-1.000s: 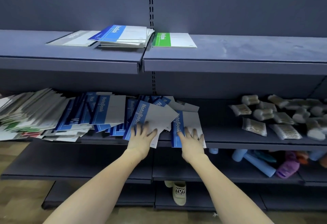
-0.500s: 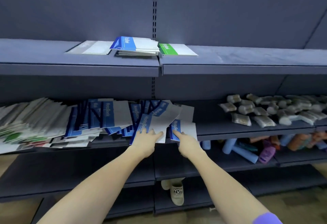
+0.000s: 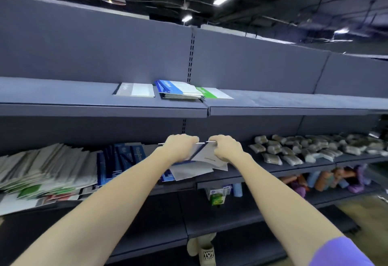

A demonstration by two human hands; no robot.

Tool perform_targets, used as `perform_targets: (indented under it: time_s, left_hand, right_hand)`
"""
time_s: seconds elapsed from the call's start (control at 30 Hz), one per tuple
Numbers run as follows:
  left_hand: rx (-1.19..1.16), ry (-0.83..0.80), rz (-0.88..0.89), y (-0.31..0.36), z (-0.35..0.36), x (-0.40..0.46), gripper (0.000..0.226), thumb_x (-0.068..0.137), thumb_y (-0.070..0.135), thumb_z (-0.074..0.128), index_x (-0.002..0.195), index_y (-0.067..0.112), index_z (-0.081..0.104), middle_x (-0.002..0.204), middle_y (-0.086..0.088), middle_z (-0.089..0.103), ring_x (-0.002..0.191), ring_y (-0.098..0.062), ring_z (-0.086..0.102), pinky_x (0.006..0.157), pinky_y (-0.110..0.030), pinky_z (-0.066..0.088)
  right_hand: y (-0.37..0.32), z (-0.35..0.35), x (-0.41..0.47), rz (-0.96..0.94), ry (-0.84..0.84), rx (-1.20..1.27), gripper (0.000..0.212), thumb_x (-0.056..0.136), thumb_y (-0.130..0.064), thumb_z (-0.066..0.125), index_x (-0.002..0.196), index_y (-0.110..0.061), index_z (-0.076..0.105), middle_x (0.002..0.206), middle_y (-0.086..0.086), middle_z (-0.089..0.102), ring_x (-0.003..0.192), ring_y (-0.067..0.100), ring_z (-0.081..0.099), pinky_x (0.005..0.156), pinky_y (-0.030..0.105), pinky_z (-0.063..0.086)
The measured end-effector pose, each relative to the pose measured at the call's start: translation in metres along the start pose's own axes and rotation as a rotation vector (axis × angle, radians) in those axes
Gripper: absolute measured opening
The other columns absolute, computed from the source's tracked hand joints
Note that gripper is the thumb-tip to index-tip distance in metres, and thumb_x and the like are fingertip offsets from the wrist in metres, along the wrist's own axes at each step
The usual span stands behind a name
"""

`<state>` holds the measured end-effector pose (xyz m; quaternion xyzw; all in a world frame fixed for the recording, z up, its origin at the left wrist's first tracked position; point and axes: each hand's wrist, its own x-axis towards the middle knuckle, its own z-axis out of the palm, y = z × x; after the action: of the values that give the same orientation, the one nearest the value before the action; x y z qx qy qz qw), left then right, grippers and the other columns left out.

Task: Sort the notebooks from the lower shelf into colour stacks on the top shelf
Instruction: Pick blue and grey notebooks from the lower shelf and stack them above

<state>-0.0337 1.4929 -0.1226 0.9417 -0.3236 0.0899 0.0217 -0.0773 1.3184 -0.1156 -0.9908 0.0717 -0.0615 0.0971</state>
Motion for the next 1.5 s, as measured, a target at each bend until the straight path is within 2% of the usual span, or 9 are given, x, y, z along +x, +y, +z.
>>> perform_targets:
  time_s: [0.17,0.3,0.4,0.57,0.8,1.07,1.3,1.4,1.5]
  left_hand:
    - [0.071,0.160,-0.001,-0.003,-0.059,-0.013,0.021,0.093,0.006,0.042,0.108,0.018,0.051,0.108,-0.008,0.065,0.097,-0.033,0.061,0.072,-0.036,0.038]
    - [0.143,0.306,-0.019,-0.010,-0.105,-0.016,0.023,0.094,0.008,0.044,0.110,0.021,0.051,0.104,-0.004,0.065,0.088,-0.029,0.058,0.068,-0.034,0.033]
    - [0.173,0.404,-0.040,-0.015,-0.137,-0.019,0.029,0.090,0.003,0.042,0.111,0.021,0.052,0.087,0.000,0.057,0.071,-0.025,0.047,0.064,-0.033,0.031]
    - [0.213,0.437,-0.063,-0.027,-0.169,-0.016,0.033,0.083,-0.002,0.043,0.104,0.022,0.051,0.073,0.004,0.041,0.075,-0.027,0.048,0.065,-0.032,0.029]
    - [0.186,0.566,-0.118,-0.041,-0.202,0.000,0.029,0.086,-0.005,0.042,0.098,0.020,0.049,0.083,-0.001,0.056,0.074,-0.027,0.052,0.065,-0.033,0.032]
    - [0.097,0.830,-0.190,-0.061,-0.217,0.033,0.041,0.084,-0.008,0.044,0.114,0.018,0.050,0.098,-0.004,0.059,0.079,-0.034,0.059,0.067,-0.035,0.031]
    - [0.038,0.741,-0.301,-0.087,-0.184,0.052,0.036,0.085,-0.001,0.052,0.114,0.018,0.049,0.103,-0.003,0.062,0.079,-0.031,0.052,0.068,-0.035,0.031]
    - [0.050,0.704,-0.356,-0.096,-0.172,0.053,0.038,0.082,-0.004,0.050,0.114,0.018,0.048,0.103,-0.003,0.062,0.078,-0.031,0.049,0.067,-0.034,0.031]
    - [0.076,0.697,-0.382,-0.104,-0.161,0.056,0.037,0.083,-0.004,0.050,0.113,0.017,0.048,0.100,-0.003,0.062,0.077,-0.031,0.049,0.065,-0.033,0.030]
  right_hand:
    - [-0.028,-0.043,-0.004,-0.016,0.113,0.111,0.050,0.082,-0.006,0.042,0.116,-0.037,0.064,0.112,-0.002,0.063,0.099,0.028,0.054,0.080,0.034,0.045]
    - [-0.041,-0.077,-0.003,-0.080,0.208,0.233,0.050,0.074,-0.003,0.040,0.103,-0.039,0.059,0.104,0.000,0.064,0.094,0.030,0.056,0.077,0.036,0.049]
    - [-0.056,-0.095,0.000,-0.122,0.380,0.257,0.062,0.073,0.000,0.038,0.119,-0.036,0.058,0.090,-0.005,0.060,0.085,0.027,0.051,0.070,0.034,0.043]
    - [-0.073,-0.120,0.007,-0.163,0.464,0.181,0.044,0.076,0.000,0.040,0.108,-0.028,0.047,0.083,-0.002,0.057,0.082,0.034,0.053,0.070,0.039,0.046]
    - [-0.090,-0.162,0.034,-0.218,0.518,0.152,0.039,0.079,0.002,0.045,0.108,-0.024,0.047,0.093,0.005,0.061,0.082,0.032,0.055,0.064,0.035,0.042]
    - [-0.098,-0.185,0.073,-0.315,0.881,0.288,0.034,0.086,0.004,0.042,0.105,-0.019,0.059,0.075,0.005,0.060,0.070,0.030,0.051,0.054,0.034,0.034]
    - [-0.095,-0.127,0.114,-0.429,0.664,0.255,0.052,0.085,0.006,0.045,0.120,-0.024,0.070,0.103,0.003,0.072,0.097,0.029,0.059,0.082,0.035,0.043]
    - [-0.096,-0.101,0.130,-0.426,0.384,0.049,0.041,0.097,-0.012,0.045,0.130,-0.030,0.063,0.126,0.001,0.064,0.115,0.029,0.055,0.095,0.038,0.041]
    - [-0.092,-0.077,0.137,-0.399,0.173,0.170,0.033,0.102,-0.035,0.048,0.132,-0.036,0.061,0.133,-0.004,0.063,0.119,0.023,0.058,0.101,0.037,0.046]
